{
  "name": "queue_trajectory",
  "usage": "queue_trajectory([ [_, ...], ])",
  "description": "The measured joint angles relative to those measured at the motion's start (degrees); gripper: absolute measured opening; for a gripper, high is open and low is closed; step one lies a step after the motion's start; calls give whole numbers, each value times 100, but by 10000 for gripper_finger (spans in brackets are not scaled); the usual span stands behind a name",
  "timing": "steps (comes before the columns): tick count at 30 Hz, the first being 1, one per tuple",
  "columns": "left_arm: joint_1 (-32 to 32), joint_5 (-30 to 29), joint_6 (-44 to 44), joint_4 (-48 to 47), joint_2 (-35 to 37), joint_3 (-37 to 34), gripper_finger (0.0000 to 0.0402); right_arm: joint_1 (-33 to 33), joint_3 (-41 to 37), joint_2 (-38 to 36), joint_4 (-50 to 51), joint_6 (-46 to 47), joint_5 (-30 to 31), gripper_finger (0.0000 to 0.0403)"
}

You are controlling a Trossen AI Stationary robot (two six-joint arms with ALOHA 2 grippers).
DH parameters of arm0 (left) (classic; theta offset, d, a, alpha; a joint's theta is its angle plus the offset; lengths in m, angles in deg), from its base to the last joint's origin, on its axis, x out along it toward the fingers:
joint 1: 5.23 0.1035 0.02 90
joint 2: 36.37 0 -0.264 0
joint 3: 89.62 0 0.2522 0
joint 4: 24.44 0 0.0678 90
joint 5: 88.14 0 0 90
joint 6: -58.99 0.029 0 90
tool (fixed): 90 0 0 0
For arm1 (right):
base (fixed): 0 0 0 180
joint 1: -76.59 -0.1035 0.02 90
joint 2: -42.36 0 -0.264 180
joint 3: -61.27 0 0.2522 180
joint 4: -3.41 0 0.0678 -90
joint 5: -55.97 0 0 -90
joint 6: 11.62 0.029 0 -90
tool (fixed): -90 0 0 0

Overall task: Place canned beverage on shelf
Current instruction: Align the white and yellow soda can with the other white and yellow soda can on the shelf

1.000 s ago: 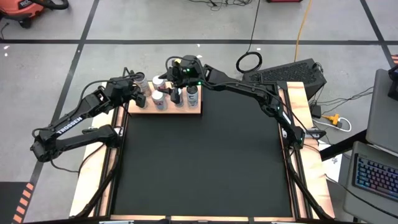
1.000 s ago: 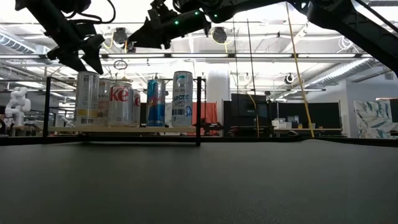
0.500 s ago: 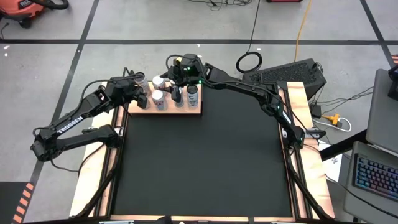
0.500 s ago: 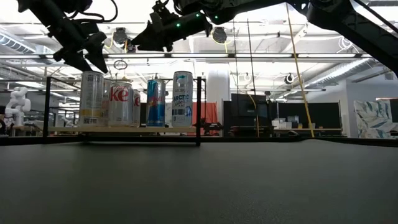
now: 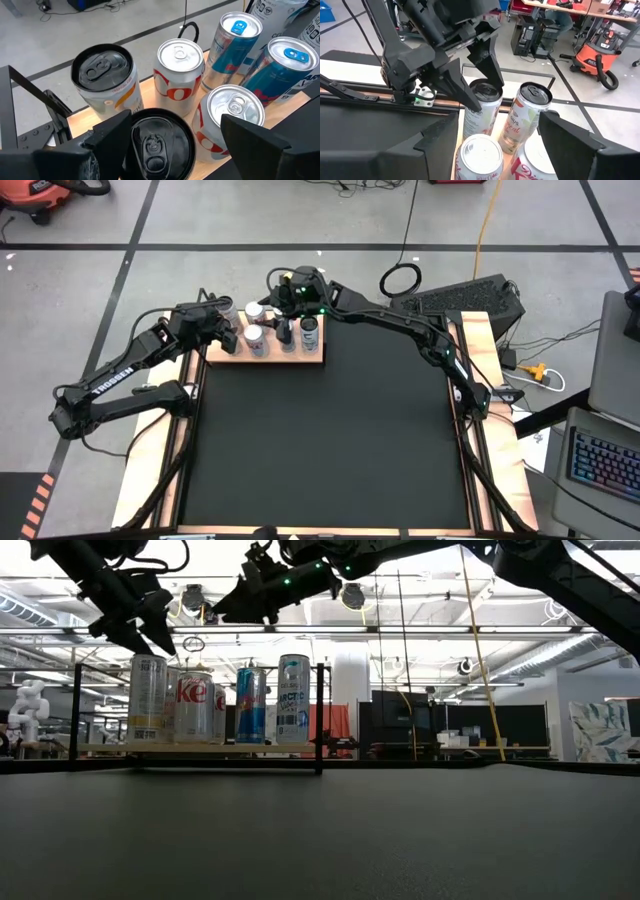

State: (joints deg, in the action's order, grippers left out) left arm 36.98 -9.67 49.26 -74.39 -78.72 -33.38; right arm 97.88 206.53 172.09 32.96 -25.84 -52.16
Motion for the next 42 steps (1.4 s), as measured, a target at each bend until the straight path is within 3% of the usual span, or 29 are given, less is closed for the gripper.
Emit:
queue_trajectory([
  [7, -12, 27, -4, 198, 1, 0, 308, 59, 0, 4, 155, 0, 0, 258],
  [14, -369, 531, -47, 580, -27, 0, 308, 94, 0, 4, 258, 0, 2, 258],
  [24, -623, 373, -192, 545, -373, 0, 308, 90, 0, 4, 256, 111, 0, 258],
  [42, -968, 125, -190, 224, -385, 17, 308, 92, 0, 4, 293, 111, 0, 258],
])
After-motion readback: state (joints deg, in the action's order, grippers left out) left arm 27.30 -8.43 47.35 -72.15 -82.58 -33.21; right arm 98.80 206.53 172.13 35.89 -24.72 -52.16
